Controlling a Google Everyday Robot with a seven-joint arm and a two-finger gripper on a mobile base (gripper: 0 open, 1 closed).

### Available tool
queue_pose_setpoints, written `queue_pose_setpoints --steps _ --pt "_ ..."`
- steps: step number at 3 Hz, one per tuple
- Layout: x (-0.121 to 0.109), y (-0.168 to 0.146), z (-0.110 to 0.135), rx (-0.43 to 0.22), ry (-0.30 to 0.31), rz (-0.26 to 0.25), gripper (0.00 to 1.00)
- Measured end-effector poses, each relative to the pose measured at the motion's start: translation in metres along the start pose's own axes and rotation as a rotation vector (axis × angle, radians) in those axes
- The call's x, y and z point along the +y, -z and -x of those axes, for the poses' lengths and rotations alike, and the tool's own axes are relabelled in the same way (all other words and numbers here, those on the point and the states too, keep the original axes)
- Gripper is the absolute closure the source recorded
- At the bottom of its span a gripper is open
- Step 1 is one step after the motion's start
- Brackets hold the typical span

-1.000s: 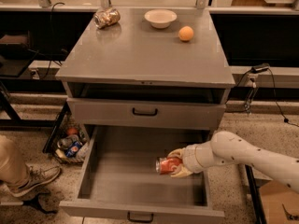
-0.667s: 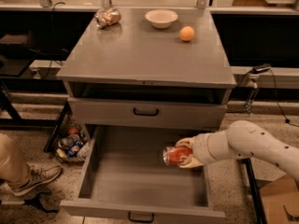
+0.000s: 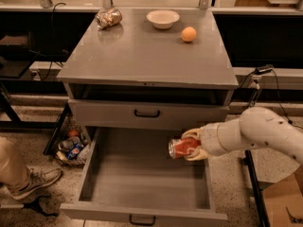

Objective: Pick coke can from middle drawer and place on counter

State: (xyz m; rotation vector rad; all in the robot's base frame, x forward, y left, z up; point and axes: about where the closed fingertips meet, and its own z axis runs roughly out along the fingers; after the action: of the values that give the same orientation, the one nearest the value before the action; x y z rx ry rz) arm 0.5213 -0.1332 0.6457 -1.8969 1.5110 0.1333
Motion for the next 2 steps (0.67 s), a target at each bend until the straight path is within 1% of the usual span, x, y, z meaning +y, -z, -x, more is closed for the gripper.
queue_pose_setpoints --steps 1,2 --pt "-0.046 0.061 0.028 0.005 0.089 -0.018 1.0" --pt "-0.101 0.105 0.058 0.019 0.18 -0.025 1.0"
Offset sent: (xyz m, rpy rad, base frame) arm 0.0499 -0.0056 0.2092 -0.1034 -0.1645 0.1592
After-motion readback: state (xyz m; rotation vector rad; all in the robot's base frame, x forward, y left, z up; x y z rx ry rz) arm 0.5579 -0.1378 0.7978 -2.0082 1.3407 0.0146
